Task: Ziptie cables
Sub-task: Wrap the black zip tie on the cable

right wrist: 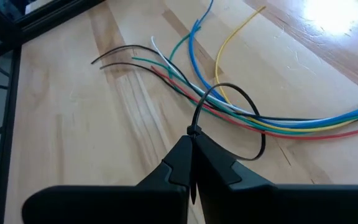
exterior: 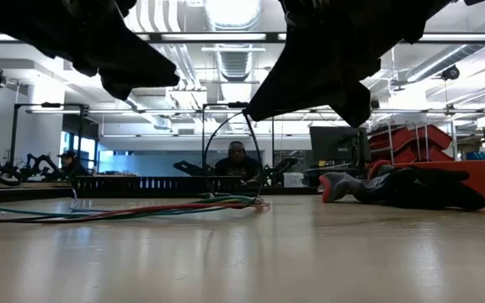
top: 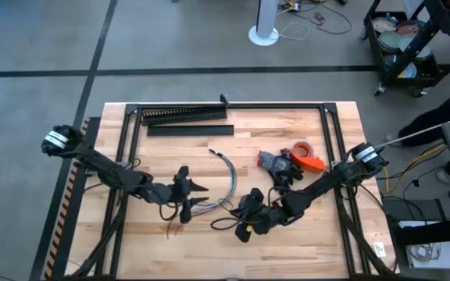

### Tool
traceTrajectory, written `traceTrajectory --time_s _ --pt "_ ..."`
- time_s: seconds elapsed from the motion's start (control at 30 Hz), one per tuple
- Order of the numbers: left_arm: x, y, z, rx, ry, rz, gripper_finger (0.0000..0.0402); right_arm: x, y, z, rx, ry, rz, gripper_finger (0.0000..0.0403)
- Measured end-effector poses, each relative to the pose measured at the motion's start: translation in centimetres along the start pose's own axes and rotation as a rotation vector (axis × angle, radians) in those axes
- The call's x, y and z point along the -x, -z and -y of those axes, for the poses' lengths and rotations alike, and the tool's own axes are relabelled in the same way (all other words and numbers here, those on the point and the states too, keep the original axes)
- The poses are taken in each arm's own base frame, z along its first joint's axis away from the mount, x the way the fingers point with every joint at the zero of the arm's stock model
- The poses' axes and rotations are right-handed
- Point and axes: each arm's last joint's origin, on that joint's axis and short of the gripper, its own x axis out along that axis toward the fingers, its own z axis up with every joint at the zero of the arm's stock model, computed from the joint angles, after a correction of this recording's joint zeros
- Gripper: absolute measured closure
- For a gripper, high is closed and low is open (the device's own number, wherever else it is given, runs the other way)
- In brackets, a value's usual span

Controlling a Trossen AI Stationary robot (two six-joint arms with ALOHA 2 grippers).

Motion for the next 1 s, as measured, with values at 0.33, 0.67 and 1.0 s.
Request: traceTrajectory --time_s 0.33,0.67,1.0 --pt "0.6 -1.3 0.1 -0.013 0.030 0.014 0.0284 0.0 0.0 0.0 -0.011 -0.001 0.001 0.0403" --pt "0.6 -1.2 0.0 -0.032 0.027 0.007 0.0268 -0.2 -0.3 0.3 -0.028 0.008 0.004 0.0403" --pt "0.7 -1.2 0.1 -0.031 0.028 0.010 0.0277 -0.2 -0.3 0.3 -0.029 0.009 0.004 0.0403"
